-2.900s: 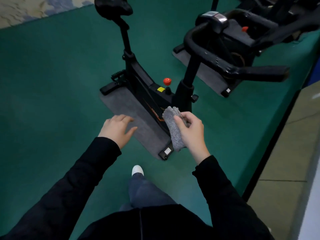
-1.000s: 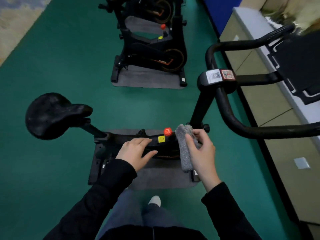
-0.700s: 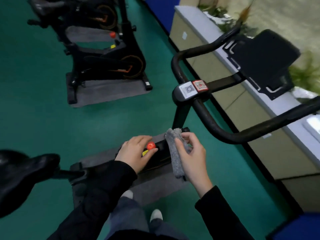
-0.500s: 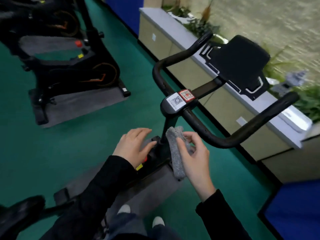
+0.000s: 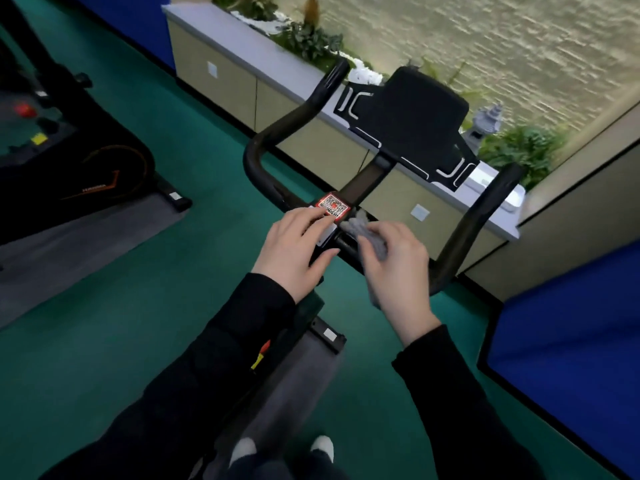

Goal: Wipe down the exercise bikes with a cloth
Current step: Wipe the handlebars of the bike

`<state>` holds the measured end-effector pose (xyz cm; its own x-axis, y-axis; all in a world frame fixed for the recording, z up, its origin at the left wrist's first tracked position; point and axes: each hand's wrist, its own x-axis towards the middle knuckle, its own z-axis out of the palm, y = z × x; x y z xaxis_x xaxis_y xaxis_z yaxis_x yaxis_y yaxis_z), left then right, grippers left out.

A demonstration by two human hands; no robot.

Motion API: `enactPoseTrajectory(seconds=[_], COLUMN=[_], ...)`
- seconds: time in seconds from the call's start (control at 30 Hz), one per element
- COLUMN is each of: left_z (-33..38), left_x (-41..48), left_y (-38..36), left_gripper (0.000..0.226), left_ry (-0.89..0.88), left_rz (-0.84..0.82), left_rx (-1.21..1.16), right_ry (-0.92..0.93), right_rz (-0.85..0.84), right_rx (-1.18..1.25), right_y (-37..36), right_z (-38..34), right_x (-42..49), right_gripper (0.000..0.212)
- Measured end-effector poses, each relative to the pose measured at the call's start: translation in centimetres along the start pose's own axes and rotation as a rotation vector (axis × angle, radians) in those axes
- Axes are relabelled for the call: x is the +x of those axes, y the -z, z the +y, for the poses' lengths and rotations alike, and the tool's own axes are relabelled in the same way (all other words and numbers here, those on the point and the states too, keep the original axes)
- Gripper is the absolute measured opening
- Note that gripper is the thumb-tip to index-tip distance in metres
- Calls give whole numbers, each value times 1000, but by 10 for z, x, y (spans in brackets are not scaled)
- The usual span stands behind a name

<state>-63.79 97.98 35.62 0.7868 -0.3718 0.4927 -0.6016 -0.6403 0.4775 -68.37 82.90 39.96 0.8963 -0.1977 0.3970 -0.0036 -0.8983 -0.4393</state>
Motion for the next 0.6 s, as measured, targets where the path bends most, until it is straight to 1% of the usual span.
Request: enactPoseTrajectory(seconds=[0.07, 0.2, 0.3, 0.4, 0.5, 0.6], left_z=[-5, -18, -25, -30, -32, -32], left_x=[2, 5, 6, 5, 5, 6], left_y=[-5, -7, -8, -8, -7, -8], left_gripper=[41, 40, 40, 40, 41, 40], left_ry=[-20, -78, -115, -128, -129, -144], left_rz=[29, 63, 58, 47, 44, 51], left_rx=[-29, -100, -138, -171, -195, -197], right_ry=[2, 29, 61, 64, 55, 39], right_rz=[-55, -86, -67, -17, -44, -60], right_rx=[6, -10, -58, -30, 6, 1], right_y=[-9, -8, -1, -3, -14, -10], right_z=[-3, -2, 5, 0, -11, -3], right_x=[-1, -8, -18, -17, -5, -5], right_gripper=[20, 16, 12, 11, 13, 13])
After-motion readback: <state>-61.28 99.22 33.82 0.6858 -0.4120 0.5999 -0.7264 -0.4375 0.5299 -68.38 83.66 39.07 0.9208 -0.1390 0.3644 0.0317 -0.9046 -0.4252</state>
